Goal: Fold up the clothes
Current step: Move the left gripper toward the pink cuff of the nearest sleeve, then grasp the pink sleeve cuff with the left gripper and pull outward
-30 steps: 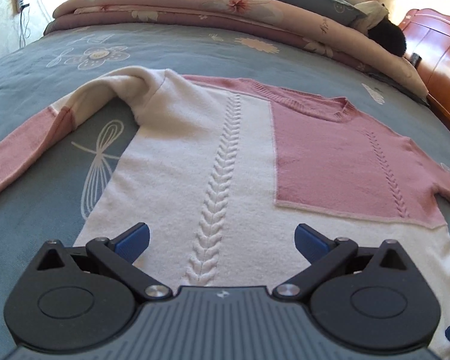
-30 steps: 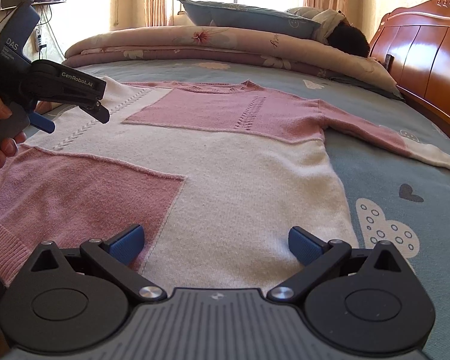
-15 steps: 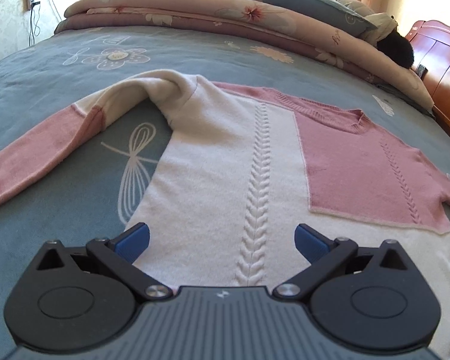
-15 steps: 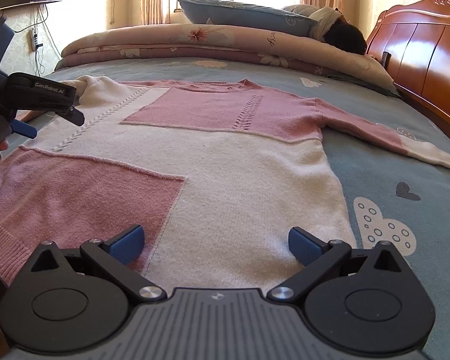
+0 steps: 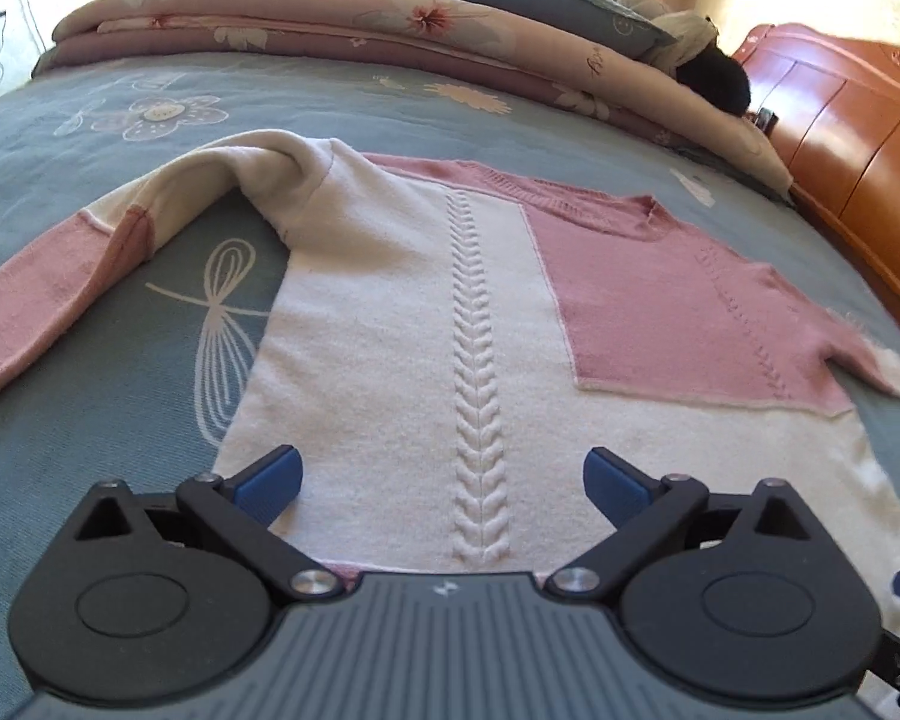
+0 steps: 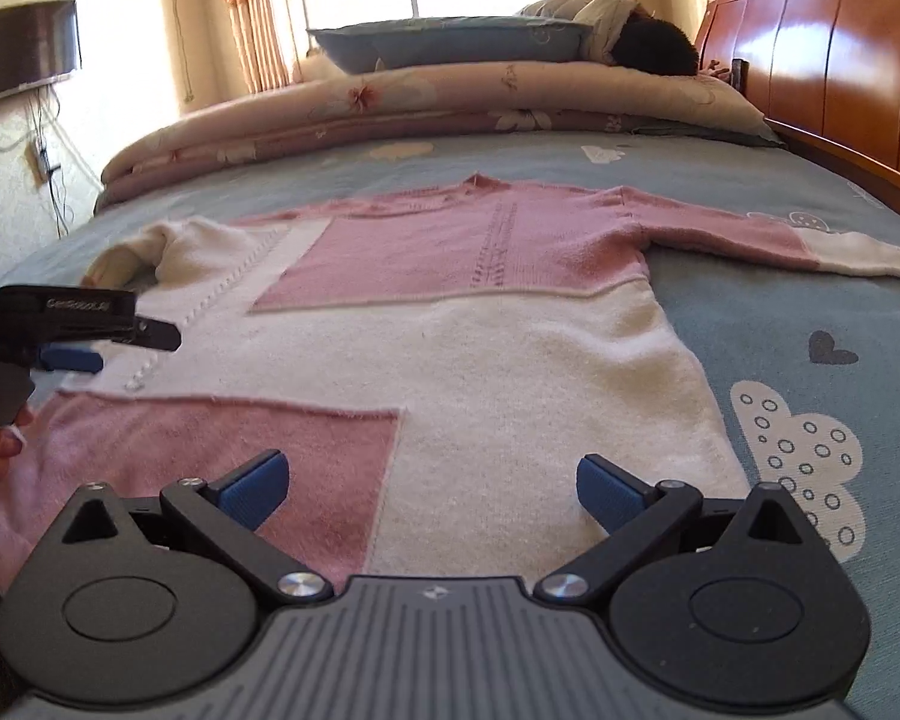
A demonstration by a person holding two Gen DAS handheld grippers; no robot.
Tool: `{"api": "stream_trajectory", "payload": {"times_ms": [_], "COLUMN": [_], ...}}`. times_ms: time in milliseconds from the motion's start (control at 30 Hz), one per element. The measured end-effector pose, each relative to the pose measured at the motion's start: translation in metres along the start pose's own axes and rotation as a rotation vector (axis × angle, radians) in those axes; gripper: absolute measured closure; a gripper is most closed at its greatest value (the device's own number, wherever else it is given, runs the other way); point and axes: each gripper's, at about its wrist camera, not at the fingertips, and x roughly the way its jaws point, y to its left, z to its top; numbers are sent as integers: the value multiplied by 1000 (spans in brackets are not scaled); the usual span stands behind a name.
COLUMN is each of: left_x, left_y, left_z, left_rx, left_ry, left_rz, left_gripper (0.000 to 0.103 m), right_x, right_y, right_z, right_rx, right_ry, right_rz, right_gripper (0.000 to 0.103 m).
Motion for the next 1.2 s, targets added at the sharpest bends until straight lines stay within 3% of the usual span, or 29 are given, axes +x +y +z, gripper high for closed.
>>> {"api": "stream_trajectory", "payload": {"times_ms": [67,100,133,200,300,400,467,567,700,867,967,1000,1200], "left_x": [-17,-25,-32,-46,-62,-68,-68,-65,-61,-58,-58,-58,-68], "left_y": [21,31,43,67,116,176,212,249,258,241,227,225,226], "left_z": [17,27,37,56,76,76,67,47,31,32,32,34,60], "left_rx": [-29,-30,-17,9,11,-36,-97,-185,-184,-111,-55,-50,-34], "left_ry": [-29,-40,-43,-54,-61,-21,20,50,21,38,44,44,-1], "left_rz": [-25,-20,4,80,212,316,342,324,305,316,316,315,368], "left_gripper": [18,29,39,47,49,52,53,53,53,53,90,94,94], "right_x": [-4,-5,-5,-5,-1,7,9,9,10,13,13,13,10], "right_y": [1,2,3,4,4,3,4,6,9,13,16,17,21], "right_z": [4,5,6,6,6,7,5,4,4,4,4,4,5], "right_rx": [29,31,33,30,38,48,49,42,28,15,-6,-16,-48], "right_ry": [-55,-72,-90,-108,-99,-65,-55,-65,-77,-72,-83,-85,-107], "right_rz": [23,23,23,16,4,-8,-13,-14,-22,-36,-48,-53,-67], "right_gripper": [0,0,0,0,0,0,0,0,0,0,0,0,0]}}
